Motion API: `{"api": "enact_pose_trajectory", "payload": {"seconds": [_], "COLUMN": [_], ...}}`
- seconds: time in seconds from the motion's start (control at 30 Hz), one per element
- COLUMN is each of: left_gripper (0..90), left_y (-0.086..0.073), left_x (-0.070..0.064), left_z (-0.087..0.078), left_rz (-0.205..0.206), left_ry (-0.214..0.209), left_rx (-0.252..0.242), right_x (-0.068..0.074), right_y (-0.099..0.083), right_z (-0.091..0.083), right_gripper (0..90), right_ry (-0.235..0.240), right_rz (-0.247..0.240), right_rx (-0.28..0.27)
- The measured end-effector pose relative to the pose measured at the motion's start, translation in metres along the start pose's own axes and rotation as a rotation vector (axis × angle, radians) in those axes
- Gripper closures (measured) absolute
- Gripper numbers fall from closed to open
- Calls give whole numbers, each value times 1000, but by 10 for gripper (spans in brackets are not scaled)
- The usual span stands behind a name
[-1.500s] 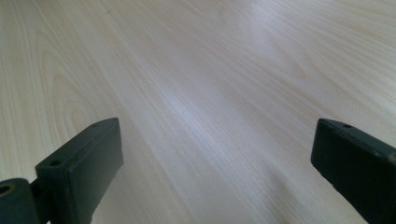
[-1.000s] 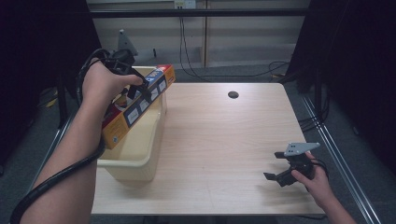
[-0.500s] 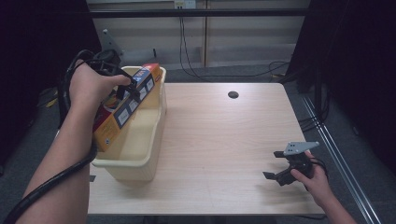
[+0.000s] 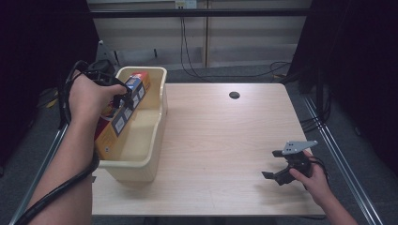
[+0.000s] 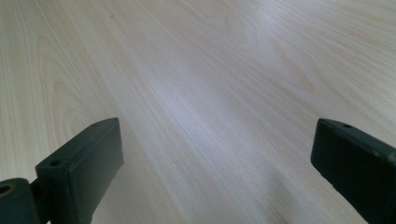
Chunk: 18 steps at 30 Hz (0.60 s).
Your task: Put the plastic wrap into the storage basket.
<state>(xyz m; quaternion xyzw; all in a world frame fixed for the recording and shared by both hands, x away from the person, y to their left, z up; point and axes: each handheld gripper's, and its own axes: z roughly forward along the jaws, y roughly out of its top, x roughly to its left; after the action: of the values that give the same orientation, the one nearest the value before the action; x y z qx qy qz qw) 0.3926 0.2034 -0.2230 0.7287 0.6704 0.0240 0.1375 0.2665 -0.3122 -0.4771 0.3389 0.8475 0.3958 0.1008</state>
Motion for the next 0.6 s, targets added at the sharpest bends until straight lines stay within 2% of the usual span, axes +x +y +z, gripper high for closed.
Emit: {"api": "enact_pose_trajectory", "payload": {"seconds": [0.2, 0.37, 0.6], "left_gripper": [407, 407, 406], "left_y": [-1, -1, -2], "left_x": [2, 3, 2], "left_z": [9, 19, 32], "left_rz": [-11, -29, -34], "left_ry": [-4, -10, -6], "left_rx": [1, 19, 35], "right_x": [0, 0, 1], "right_y": [0, 0, 0], "right_z": [-1, -1, -2], "right_gripper": [22, 22, 22], "right_ry": [2, 0, 0], "right_rz": [1, -3, -2], "right_rx": [-5, -4, -5]}}
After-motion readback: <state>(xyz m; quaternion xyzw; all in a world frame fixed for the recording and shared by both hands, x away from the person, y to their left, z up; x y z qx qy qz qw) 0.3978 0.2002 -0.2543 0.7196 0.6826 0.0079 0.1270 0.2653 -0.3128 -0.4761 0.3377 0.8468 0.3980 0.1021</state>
